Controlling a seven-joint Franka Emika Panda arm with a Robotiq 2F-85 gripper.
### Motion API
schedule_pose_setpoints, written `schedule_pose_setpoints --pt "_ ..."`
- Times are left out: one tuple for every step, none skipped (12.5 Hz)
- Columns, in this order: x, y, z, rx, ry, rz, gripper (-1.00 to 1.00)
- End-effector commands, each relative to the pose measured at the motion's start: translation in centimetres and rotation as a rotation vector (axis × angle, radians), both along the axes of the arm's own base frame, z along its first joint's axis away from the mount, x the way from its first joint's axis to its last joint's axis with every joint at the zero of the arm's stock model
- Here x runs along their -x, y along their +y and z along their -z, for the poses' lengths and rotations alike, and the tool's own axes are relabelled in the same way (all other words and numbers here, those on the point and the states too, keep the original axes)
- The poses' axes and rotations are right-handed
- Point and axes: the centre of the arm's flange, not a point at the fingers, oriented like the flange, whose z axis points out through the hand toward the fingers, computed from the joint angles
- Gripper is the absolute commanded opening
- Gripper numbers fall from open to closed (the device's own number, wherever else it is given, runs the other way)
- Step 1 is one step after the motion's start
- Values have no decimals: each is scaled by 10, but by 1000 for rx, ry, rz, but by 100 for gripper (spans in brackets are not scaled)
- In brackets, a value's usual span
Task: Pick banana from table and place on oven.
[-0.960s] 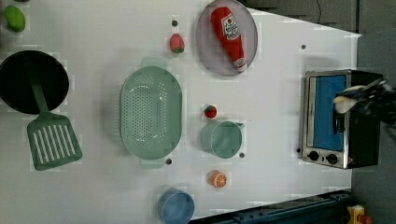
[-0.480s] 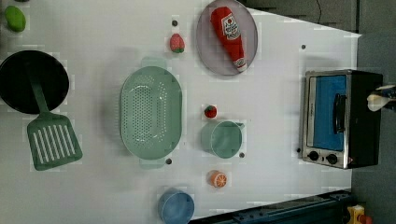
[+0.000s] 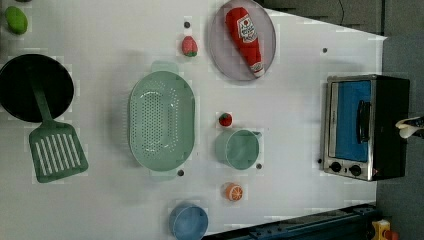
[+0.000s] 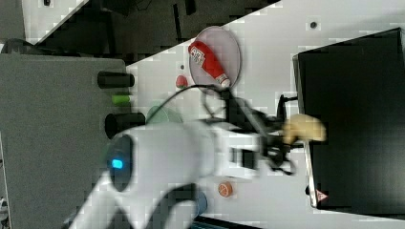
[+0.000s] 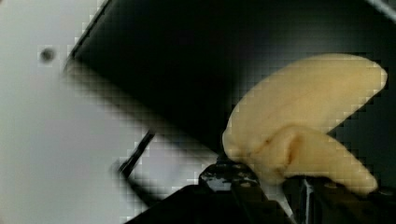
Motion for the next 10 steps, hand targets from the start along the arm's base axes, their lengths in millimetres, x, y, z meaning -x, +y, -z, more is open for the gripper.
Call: schedule_pose_setpoints --pt "-22 13 10 33 6 -173 -50" --pt "-20 7 19 31 25 -162 -50" --pt "-18 4 25 31 36 -156 -50" --pt "-18 2 27 35 39 -153 -40" --pt "-19 1 26 40 33 -154 -21" --pt "-18 -1 25 45 35 -154 2" --pt "-18 0 24 46 35 -156 24" --pt "-18 -1 24 47 35 -157 47" --pt "-19 0 22 49 32 -158 70" --pt "-20 -1 19 55 30 -161 93"
